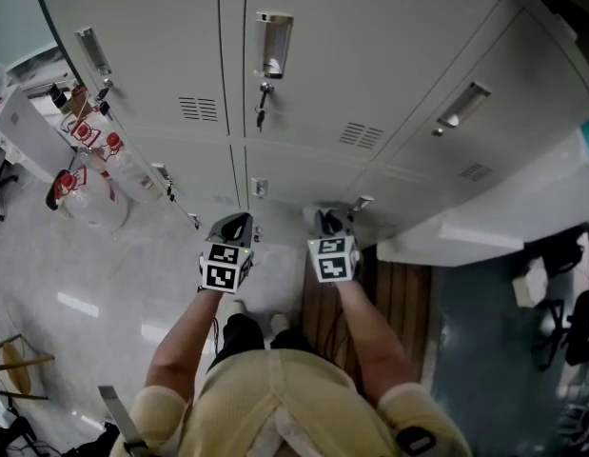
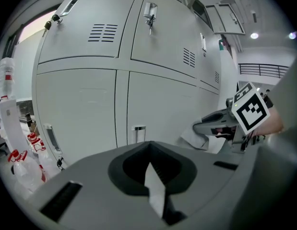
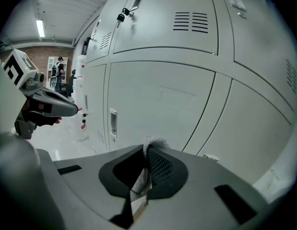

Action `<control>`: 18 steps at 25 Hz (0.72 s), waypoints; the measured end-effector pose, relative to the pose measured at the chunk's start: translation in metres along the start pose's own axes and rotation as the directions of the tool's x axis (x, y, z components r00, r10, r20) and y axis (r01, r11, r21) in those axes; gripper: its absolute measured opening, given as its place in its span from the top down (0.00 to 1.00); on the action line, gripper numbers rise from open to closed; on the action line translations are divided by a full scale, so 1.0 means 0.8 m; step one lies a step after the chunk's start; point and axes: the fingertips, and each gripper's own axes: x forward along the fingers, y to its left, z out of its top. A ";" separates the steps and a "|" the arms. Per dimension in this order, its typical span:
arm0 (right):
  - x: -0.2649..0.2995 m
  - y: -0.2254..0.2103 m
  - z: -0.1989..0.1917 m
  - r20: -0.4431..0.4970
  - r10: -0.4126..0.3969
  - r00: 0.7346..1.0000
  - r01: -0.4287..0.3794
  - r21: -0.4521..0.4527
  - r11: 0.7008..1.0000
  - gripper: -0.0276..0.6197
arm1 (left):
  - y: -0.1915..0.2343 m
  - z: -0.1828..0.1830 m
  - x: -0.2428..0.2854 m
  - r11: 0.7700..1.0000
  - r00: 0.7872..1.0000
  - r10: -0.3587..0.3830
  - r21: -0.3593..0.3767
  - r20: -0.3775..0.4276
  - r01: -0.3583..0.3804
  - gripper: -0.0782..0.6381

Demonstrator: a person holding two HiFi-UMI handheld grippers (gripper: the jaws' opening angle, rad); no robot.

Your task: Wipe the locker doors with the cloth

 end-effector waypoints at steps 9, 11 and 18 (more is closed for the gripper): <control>-0.033 0.021 0.029 0.063 0.035 0.997 -0.037 0.020 0.999 0.95 | 0.011 0.011 -0.018 1.000 1.000 0.024 0.005 0.013 -0.024 0.89; -0.040 0.024 0.033 0.074 0.038 0.997 -0.040 0.031 0.999 0.95 | 0.014 0.011 -0.022 1.000 0.999 0.030 0.001 0.012 -0.030 0.89; -0.058 0.036 0.048 0.102 0.049 0.994 -0.056 0.072 0.996 0.95 | 0.022 0.015 -0.038 0.999 0.999 0.034 -0.029 0.024 -0.033 0.89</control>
